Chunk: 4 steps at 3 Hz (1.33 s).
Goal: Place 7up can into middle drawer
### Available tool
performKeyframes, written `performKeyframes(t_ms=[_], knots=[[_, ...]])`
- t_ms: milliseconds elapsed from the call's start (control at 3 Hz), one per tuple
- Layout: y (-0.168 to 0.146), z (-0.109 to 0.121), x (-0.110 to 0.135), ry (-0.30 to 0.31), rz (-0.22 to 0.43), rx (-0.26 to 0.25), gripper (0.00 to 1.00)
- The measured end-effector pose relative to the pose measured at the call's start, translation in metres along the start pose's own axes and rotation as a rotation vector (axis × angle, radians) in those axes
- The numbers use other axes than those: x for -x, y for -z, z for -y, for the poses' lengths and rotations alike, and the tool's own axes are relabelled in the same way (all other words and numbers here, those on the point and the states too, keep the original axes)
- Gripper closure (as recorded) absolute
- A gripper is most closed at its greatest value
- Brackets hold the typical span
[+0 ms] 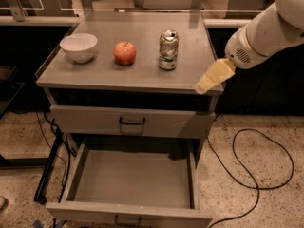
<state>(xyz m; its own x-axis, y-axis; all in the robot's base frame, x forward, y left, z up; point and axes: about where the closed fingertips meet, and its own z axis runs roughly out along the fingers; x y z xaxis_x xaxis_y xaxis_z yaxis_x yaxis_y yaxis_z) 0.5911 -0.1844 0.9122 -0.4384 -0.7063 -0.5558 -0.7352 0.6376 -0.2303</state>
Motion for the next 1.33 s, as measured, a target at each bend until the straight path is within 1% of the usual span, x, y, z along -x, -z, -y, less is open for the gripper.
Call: performKeyframes(t_ms=[333, 667, 1333], knots=[[-0.003, 0.001, 0.0, -0.005, -0.001, 0.002, 0.0], [-0.012, -0.003, 0.002, -0.029, 0.03, 0.011, 0.0], [-0.066, 0.008, 0.037, -0.083, 0.115, 0.007, 0.0]])
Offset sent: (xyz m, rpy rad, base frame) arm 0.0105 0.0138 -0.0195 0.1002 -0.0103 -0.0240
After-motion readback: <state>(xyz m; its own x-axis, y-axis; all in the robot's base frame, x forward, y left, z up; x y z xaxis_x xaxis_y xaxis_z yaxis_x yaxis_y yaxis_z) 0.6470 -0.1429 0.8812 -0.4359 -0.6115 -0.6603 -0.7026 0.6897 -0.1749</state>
